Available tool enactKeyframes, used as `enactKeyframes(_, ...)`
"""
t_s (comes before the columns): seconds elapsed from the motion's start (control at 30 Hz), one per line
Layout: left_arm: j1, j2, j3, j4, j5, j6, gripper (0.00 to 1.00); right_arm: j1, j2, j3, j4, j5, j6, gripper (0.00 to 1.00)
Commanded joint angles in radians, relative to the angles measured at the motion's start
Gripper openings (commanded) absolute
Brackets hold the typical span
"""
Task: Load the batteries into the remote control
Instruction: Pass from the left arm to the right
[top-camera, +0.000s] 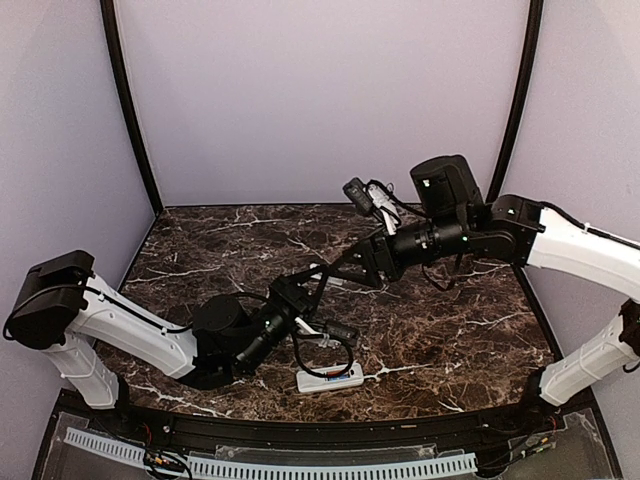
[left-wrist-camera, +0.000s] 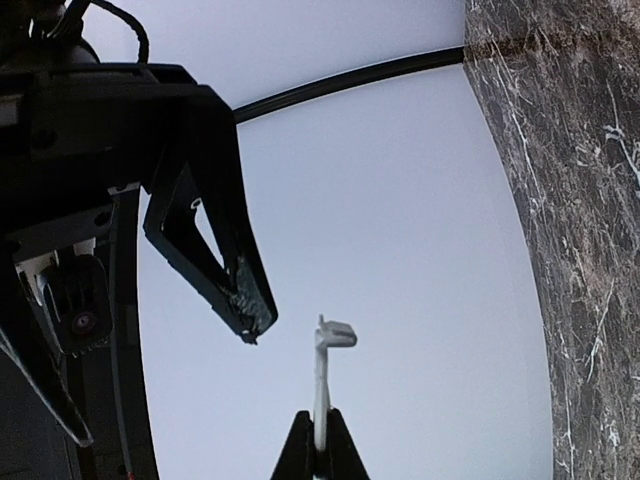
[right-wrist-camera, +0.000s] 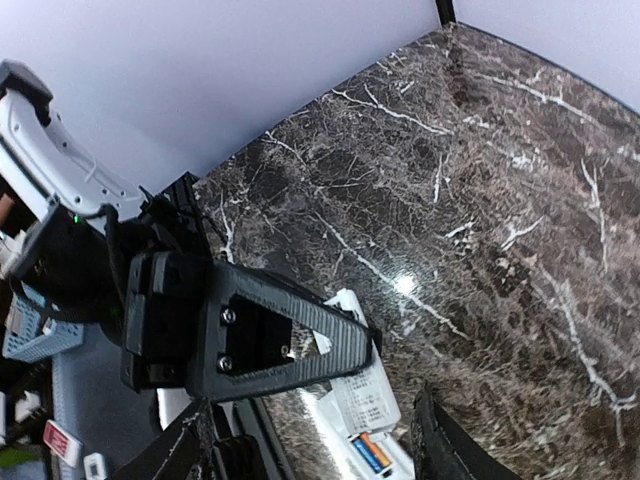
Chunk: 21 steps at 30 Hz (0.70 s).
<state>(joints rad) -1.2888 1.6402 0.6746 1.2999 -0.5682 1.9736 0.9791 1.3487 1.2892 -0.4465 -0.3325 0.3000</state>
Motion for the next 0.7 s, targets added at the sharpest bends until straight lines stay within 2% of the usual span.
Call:
enactKeyframes(0.0, -0.006, -0.036, 0.007, 0.318, -0.026, 0.013, 0.00, 0.028, -0.087, -0.089, 0.118, 0.041, -0.296, 0.63)
enactKeyframes(0.13, -0.006, -0.041, 0.009, 0.317, -0.025, 0.007, 0.00, 0.097, -0.103, -0.164, 0.195, 0.135, -0.564, 0.64)
enactKeyframes(0.2, -0.006, -0.043, 0.009, 0.318, -0.022, 0.008, 0.00, 0.105, -0.096, -0.175, 0.209, 0.162, -0.631, 0.64)
enactKeyframes(0.47, -0.006, -0.049, 0.009, 0.317, -0.019, -0.004, 0.00, 0.096, 0.019, -0.098, 0.170, 0.247, -0.692, 0.62)
enactKeyframes(0.67, -0.006, -0.049, 0.005, 0.317, -0.015, -0.005, 0.00, 0.081, 0.049, -0.089, 0.197, 0.254, -0.692, 0.47)
